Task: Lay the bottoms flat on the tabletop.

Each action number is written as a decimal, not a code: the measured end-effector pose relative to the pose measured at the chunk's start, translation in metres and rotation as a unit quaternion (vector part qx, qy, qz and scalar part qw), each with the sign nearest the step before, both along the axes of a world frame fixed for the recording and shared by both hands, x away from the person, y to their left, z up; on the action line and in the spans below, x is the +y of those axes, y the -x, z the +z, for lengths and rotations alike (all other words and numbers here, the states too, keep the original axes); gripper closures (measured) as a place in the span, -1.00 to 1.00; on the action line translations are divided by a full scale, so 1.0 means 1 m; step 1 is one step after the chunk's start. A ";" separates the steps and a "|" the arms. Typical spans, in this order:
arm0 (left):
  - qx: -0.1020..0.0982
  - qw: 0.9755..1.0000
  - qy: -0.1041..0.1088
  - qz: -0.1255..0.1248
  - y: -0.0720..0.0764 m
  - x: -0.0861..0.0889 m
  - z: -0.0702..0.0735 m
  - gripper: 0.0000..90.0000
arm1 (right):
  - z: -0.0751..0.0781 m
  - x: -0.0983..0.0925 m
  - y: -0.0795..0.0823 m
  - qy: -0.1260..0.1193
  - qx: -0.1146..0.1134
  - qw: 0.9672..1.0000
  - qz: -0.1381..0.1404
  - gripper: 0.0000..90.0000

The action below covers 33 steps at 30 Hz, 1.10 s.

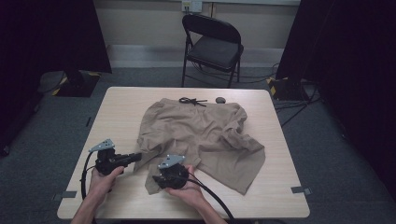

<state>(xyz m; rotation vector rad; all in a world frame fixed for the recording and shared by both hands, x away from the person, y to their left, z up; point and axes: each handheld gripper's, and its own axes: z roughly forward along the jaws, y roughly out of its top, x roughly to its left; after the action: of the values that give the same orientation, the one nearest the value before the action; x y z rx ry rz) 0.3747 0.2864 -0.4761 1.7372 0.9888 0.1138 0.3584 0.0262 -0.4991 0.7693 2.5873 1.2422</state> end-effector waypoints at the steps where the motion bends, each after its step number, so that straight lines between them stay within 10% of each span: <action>1: 0.000 1.000 0.000 0.002 0.000 0.001 0.000 0.93 | 0.000 -0.002 -0.002 -0.005 0.007 1.000 0.000 0.61; 4: -0.002 1.000 0.000 0.006 0.000 0.004 0.000 0.93 | -0.001 -0.008 -0.002 -0.015 0.021 1.000 0.009 1.00; 16: -0.001 1.000 0.001 0.021 -0.001 0.010 0.000 0.92 | -0.001 -0.026 0.003 -0.025 0.043 0.999 0.018 1.00; 33: 0.042 0.997 -0.040 0.050 -0.012 0.017 -0.021 0.89 | 0.005 -0.119 -0.040 -0.042 0.038 0.993 -0.104 1.00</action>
<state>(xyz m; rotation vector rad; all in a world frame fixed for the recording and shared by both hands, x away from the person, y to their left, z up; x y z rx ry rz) 0.3870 0.3030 -0.4969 1.7766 1.1466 0.1463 0.3980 -0.0926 -0.4938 1.0923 2.4487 1.2875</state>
